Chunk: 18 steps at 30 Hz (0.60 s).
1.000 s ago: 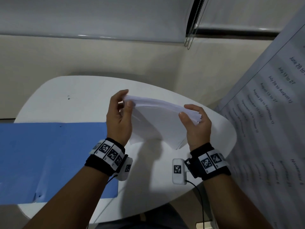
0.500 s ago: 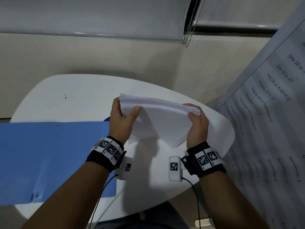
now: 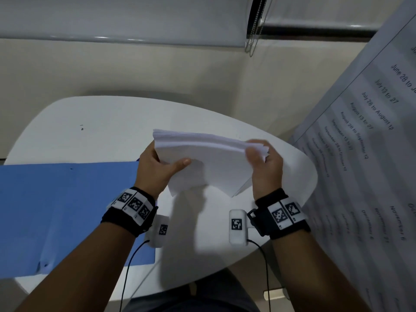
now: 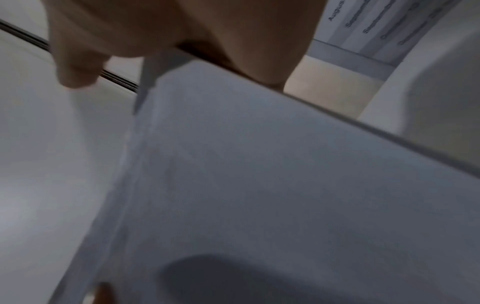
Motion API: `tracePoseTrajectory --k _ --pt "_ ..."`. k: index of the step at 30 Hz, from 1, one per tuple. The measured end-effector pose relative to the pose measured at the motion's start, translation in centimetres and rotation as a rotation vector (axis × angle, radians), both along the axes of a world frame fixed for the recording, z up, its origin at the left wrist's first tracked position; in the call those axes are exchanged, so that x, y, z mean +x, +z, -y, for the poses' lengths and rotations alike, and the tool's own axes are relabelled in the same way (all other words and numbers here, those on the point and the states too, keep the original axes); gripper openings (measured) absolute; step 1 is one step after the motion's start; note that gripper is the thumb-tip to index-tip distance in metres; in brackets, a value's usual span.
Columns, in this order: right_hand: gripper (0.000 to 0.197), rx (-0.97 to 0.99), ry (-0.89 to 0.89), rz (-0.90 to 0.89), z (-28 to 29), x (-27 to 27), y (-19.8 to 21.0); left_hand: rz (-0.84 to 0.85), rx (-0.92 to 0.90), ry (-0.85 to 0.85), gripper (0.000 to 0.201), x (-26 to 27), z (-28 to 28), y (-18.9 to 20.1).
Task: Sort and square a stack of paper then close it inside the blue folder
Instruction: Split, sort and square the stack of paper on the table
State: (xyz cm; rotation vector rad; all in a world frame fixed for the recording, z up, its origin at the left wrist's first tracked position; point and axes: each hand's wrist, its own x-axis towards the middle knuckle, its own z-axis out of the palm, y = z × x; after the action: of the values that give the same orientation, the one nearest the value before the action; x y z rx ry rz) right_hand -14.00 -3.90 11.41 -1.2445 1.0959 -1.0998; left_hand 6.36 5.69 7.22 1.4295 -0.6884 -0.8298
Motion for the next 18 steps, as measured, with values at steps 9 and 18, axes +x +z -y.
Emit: tracePoseTrajectory --k 9,18 --pt "0.011 -0.114 -0.133 -0.004 0.4 1.4 0.9 0.164 -0.148 0.334 0.016 -1.0 2.8 3.4" --pt "0.024 -0.060 -0.103 0.016 0.8 1.5 0.8 0.297 -0.129 0.254 0.024 -0.5 3.3 3.5"
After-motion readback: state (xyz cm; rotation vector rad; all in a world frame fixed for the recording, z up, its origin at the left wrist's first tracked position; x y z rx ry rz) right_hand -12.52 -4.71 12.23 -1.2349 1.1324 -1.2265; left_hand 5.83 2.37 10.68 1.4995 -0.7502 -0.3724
